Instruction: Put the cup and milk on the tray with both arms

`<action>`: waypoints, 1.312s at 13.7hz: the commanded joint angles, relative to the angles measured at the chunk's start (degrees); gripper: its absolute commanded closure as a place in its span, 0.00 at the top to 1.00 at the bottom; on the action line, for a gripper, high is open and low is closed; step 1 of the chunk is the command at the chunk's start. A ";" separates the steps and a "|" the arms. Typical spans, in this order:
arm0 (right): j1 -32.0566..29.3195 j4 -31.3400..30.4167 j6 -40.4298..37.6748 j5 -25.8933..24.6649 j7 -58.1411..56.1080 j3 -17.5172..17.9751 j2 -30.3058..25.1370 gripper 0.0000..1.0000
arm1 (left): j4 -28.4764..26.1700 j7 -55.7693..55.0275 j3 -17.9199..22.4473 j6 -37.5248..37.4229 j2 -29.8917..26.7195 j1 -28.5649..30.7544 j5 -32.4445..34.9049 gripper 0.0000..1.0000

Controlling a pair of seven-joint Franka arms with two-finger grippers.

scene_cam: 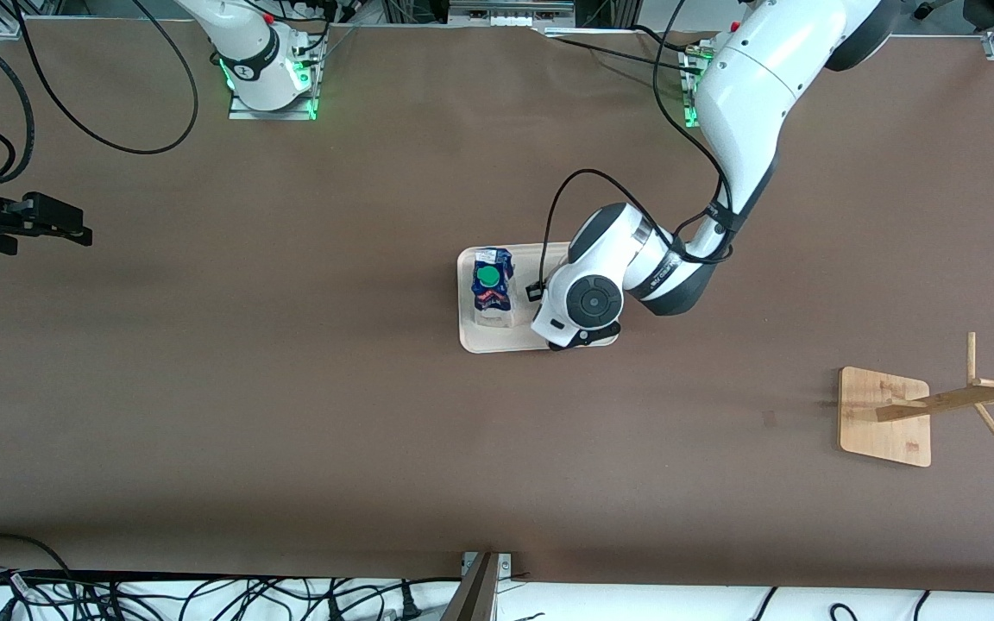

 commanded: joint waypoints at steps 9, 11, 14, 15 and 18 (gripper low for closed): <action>-0.81 0.19 -2.52 -1.61 1.53 0.17 -1.19 1.00 | 0.99 10.68 0.19 -13.31 -21.15 12.14 1.48 1.00; -0.81 0.28 -2.52 -1.70 1.44 -0.71 -1.19 1.00 | 0.99 19.08 0.19 -17.01 -24.84 18.45 1.57 1.00; -0.90 2.90 -2.08 -1.61 1.36 -1.50 -1.19 1.00 | 1.08 37.02 0.10 -20.53 -27.94 27.16 1.49 1.00; -0.98 3.00 -2.08 -1.53 1.44 -2.12 -1.11 1.00 | 1.17 38.28 0.36 -21.85 -28.63 28.76 1.22 1.00; -0.55 3.00 -2.52 -1.52 1.36 -2.03 -0.32 1.00 | -0.06 40.47 3.43 -21.60 -33.90 27.90 1.31 1.00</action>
